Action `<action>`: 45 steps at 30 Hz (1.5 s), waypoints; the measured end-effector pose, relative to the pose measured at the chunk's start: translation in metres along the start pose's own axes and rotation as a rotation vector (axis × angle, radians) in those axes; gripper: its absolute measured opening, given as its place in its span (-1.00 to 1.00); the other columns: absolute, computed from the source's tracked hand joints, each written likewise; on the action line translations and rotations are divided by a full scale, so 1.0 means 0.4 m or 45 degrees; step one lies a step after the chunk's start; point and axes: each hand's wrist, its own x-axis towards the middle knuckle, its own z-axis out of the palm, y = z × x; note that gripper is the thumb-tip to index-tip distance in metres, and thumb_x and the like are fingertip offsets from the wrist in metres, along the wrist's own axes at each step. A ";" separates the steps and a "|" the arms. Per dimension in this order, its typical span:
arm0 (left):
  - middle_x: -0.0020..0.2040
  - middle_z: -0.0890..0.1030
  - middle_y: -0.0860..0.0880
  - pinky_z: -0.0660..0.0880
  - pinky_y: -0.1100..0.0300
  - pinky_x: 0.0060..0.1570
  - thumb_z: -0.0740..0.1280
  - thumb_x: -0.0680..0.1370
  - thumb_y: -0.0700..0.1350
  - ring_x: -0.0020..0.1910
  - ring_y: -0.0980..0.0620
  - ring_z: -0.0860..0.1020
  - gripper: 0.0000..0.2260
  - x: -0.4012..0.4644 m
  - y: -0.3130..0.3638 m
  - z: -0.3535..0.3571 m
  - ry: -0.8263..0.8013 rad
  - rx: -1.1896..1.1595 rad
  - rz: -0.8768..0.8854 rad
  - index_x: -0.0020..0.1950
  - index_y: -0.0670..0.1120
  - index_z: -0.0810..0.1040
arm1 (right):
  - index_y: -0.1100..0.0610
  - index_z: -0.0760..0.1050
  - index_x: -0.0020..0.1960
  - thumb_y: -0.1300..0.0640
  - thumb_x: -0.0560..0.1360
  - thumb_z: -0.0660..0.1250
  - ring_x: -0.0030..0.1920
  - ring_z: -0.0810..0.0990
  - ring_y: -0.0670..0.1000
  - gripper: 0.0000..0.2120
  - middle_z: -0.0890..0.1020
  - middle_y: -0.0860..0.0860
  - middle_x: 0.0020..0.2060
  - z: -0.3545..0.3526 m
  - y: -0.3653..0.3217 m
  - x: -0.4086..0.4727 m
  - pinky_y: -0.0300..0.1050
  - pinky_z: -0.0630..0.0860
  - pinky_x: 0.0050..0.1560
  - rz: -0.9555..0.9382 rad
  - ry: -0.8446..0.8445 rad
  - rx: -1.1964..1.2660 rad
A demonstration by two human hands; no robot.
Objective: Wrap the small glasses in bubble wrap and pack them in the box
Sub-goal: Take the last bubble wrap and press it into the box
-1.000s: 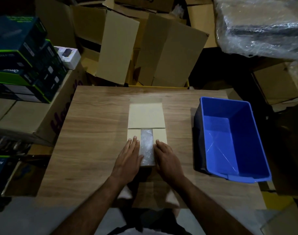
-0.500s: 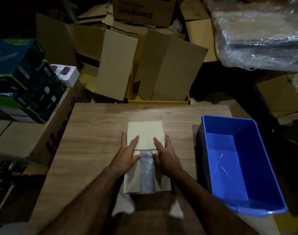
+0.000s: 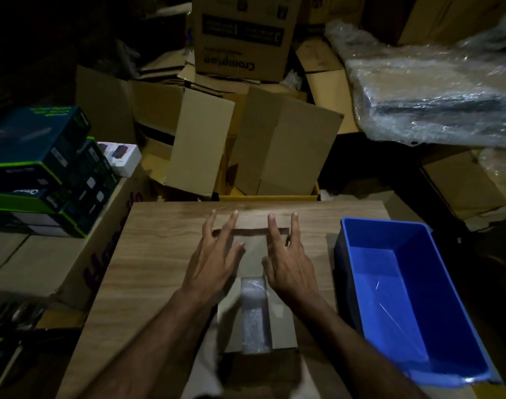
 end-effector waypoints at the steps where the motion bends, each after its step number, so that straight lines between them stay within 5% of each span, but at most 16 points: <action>1: 0.63 -0.07 0.04 0.56 -0.05 0.25 0.21 0.65 0.13 0.47 -0.07 0.35 -0.44 -0.017 -0.004 -0.002 0.005 0.026 0.025 0.61 0.27 0.07 | -0.26 -0.42 0.57 -0.01 0.60 0.33 0.41 0.40 0.11 -0.04 -0.35 0.17 0.59 -0.009 -0.004 -0.015 -0.22 0.61 -0.03 -0.002 0.010 -0.013; 5: 0.55 0.20 0.01 0.48 0.08 0.32 0.14 0.68 0.05 0.47 0.01 0.34 -0.58 -0.090 -0.025 -0.006 0.030 0.058 0.191 0.57 0.19 0.27 | -0.17 -0.04 0.64 -0.06 0.65 0.23 0.56 0.19 0.13 -0.34 0.01 0.17 0.62 -0.019 -0.020 -0.094 -0.04 0.47 0.36 -0.061 0.129 -0.065; 9: 0.42 0.31 0.05 0.50 0.18 0.22 0.19 0.68 0.04 0.33 0.09 0.40 -0.58 -0.161 -0.047 -0.010 0.038 0.022 0.301 0.55 0.19 0.29 | -0.15 0.11 0.62 -0.13 0.67 0.07 0.60 0.09 0.14 -0.47 0.15 0.12 0.60 -0.017 -0.037 -0.175 0.08 0.31 0.47 -0.050 0.146 -0.100; 18: 0.22 0.64 0.03 0.47 0.12 0.19 0.45 0.53 -0.04 0.20 0.00 0.54 -0.65 -0.294 -0.101 0.033 0.065 0.101 0.484 0.31 0.05 0.60 | 0.02 0.43 0.45 0.06 0.59 0.30 0.32 0.44 0.10 -0.57 0.48 0.10 0.32 0.033 -0.002 -0.331 0.04 0.52 0.17 -0.146 0.133 -0.071; 30: 0.12 0.68 0.02 0.56 0.10 0.07 0.52 0.42 -0.20 0.09 -0.03 0.59 -0.77 -0.383 -0.185 0.152 -0.050 0.023 0.368 0.05 -0.02 0.71 | 0.07 0.62 0.21 0.17 0.46 0.50 0.09 0.57 0.15 -0.67 0.59 0.07 0.11 0.142 0.057 -0.413 -0.02 0.57 -0.23 -0.027 0.027 -0.098; 39: 0.16 0.69 -0.05 0.55 0.09 0.20 0.52 0.49 -0.16 0.15 -0.06 0.60 -0.80 -0.401 -0.216 0.185 -0.009 0.090 0.401 0.10 -0.08 0.72 | 0.07 0.61 0.27 0.26 0.42 0.52 0.18 0.57 0.15 -0.57 0.62 0.12 0.22 0.154 0.085 -0.428 0.03 0.62 -0.15 -0.081 -0.016 -0.107; 45: 0.39 0.56 -0.09 0.51 0.02 0.34 0.20 0.61 -0.08 0.35 -0.10 0.55 -0.65 -0.429 -0.255 0.220 -0.165 0.357 0.575 0.31 -0.12 0.63 | 0.09 0.60 0.28 0.12 0.41 0.54 0.24 0.58 0.22 -0.55 0.60 0.16 0.30 0.171 0.077 -0.437 0.12 0.63 0.09 -0.100 -0.143 -0.285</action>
